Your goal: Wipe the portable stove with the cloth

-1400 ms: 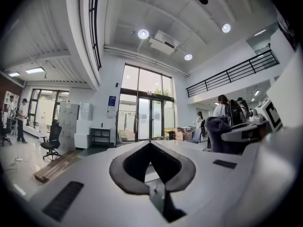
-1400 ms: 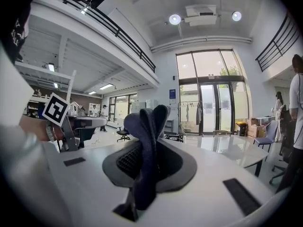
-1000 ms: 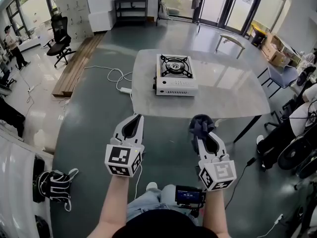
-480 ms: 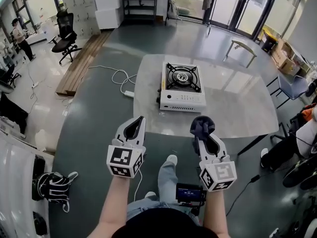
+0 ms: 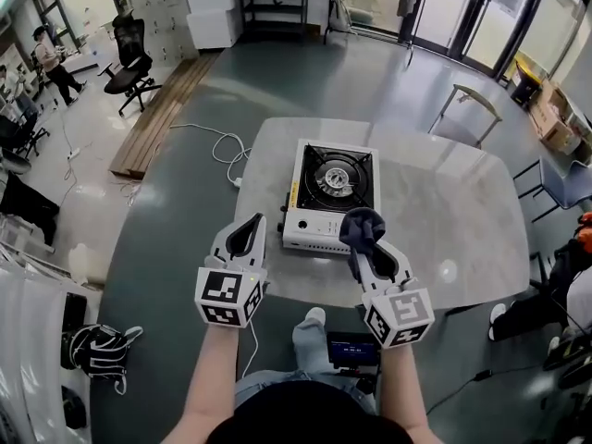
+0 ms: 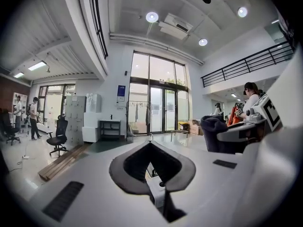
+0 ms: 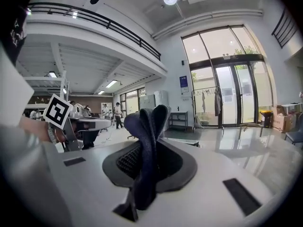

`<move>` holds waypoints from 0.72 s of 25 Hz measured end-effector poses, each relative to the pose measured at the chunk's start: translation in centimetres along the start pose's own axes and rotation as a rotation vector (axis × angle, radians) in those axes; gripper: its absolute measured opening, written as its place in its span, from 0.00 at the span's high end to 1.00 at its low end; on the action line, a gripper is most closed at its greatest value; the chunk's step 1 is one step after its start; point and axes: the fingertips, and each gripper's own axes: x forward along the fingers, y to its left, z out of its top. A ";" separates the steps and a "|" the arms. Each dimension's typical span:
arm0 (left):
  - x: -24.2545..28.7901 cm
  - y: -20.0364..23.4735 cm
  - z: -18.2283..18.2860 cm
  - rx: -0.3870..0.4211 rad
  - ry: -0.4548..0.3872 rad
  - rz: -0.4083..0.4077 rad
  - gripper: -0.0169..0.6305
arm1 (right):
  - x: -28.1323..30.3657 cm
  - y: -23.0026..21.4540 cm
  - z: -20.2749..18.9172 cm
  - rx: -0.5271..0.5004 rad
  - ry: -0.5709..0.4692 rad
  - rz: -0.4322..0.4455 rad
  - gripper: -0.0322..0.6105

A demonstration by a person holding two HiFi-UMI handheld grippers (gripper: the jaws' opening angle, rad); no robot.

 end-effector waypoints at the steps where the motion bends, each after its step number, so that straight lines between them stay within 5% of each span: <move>1: 0.8 0.2 0.1 -0.004 0.004 0.014 0.96 | 0.8 -0.3 0.1 0.001 0.007 0.024 0.84; 12: 4.5 2.7 -0.8 -0.012 0.081 0.134 0.96 | 9.7 1.9 -2.7 0.071 0.170 0.280 0.84; 18: 4.3 4.3 -2.4 -0.017 0.129 0.178 0.96 | 13.3 4.3 -5.8 0.167 0.309 0.332 0.84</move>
